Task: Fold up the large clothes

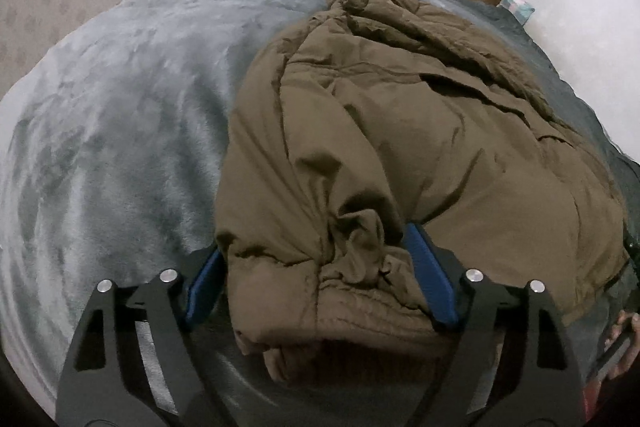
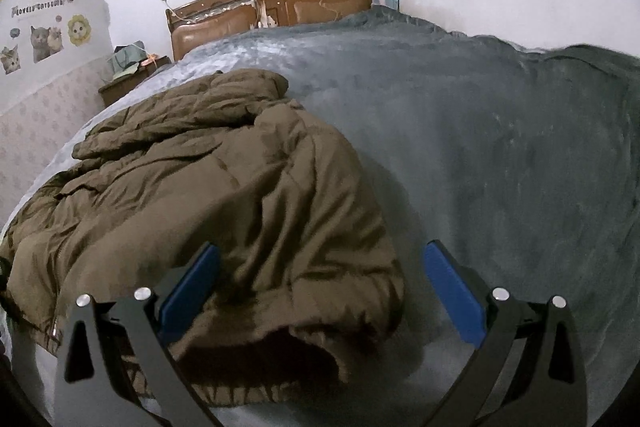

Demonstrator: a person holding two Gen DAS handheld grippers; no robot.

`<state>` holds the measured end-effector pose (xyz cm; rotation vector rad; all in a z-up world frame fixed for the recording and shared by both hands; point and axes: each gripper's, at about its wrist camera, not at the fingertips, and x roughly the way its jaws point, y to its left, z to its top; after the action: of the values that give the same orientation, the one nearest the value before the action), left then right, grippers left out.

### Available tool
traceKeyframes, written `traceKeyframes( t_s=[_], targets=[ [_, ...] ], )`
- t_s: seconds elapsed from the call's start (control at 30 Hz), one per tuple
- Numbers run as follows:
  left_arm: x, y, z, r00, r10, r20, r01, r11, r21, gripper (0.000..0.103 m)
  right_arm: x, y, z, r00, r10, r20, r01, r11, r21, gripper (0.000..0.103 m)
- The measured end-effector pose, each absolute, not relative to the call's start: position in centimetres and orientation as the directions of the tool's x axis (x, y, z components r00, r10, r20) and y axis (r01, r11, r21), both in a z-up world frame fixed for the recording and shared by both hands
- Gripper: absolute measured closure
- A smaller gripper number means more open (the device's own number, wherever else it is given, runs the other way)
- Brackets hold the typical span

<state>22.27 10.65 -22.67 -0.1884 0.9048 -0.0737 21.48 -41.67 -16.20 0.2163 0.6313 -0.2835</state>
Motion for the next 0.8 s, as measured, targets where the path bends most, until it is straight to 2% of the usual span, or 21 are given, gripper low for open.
traceKeyframes(
  t_s=[0.27, 0.4, 0.5, 0.8],
  targets=[
    [22.6, 10.5, -23.1, 0.613, -0.141, -0.777, -0.021, 0.981, -0.195, 0.020, 21.2, -42.4, -18.9, 0.767, -0.101, -0.633, 0.316, 0.919, 0.236, 0.003],
    [22.9, 10.6, -23.8, 0.619, -0.143, -0.772, -0.032, 0.978, -0.207, 0.017, 22.0, -41.6, -20.1, 0.751, -0.064, -0.657, 0.278, 0.933, 0.228, 0.034],
    [22.9, 10.0, -24.1, 0.632, -0.113, -0.767, -0.028, 0.985, -0.168, 0.017, 22.2, -40.4, -20.7, 0.755, -0.071, -0.652, 0.247, 0.952, 0.183, 0.047],
    [22.7, 9.7, -24.7, 0.643, -0.081, -0.762, -0.039, 0.990, -0.138, 0.017, 22.4, -39.8, -21.2, 0.751, -0.078, -0.655, 0.231, 0.961, 0.151, 0.052]
  ],
)
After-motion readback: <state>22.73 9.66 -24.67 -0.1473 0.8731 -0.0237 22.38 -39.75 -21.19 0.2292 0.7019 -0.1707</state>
